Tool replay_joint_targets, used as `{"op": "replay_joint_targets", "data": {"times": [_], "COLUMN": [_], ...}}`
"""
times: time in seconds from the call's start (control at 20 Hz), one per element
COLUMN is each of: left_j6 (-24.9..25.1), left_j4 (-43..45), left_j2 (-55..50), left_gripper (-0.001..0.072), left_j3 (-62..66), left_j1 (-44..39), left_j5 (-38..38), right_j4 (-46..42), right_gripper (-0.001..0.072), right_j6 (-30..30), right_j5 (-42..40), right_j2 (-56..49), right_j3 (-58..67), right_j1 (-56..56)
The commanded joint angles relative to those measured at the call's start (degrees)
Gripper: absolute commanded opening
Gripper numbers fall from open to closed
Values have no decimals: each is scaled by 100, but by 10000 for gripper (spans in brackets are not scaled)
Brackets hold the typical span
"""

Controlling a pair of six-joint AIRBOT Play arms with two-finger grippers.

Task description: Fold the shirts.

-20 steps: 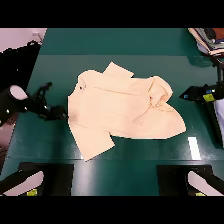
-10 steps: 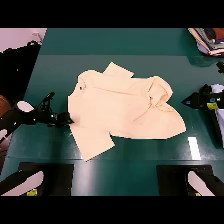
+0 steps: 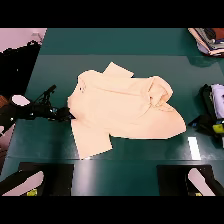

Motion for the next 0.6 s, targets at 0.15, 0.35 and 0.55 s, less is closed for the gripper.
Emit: {"op": "replay_joint_targets", "data": {"times": [0.15,0.35,0.55], "left_j6": [61,61,44], "left_j4": [-39,-39,-24], "left_j2": [2,2,4], "left_gripper": [24,25,23], "left_j3": [96,96,129], "left_j1": [0,0,2], "left_j5": [7,13,-133], "right_j4": [68,442,750], "right_gripper": [506,452,82], "right_j6": [9,9,-278], "right_j5": [-1182,-1801,-1982], "right_j2": [2,-168,-741], "right_j3": [-1283,-1331,-1331], "right_j1": [420,879,1327]}}
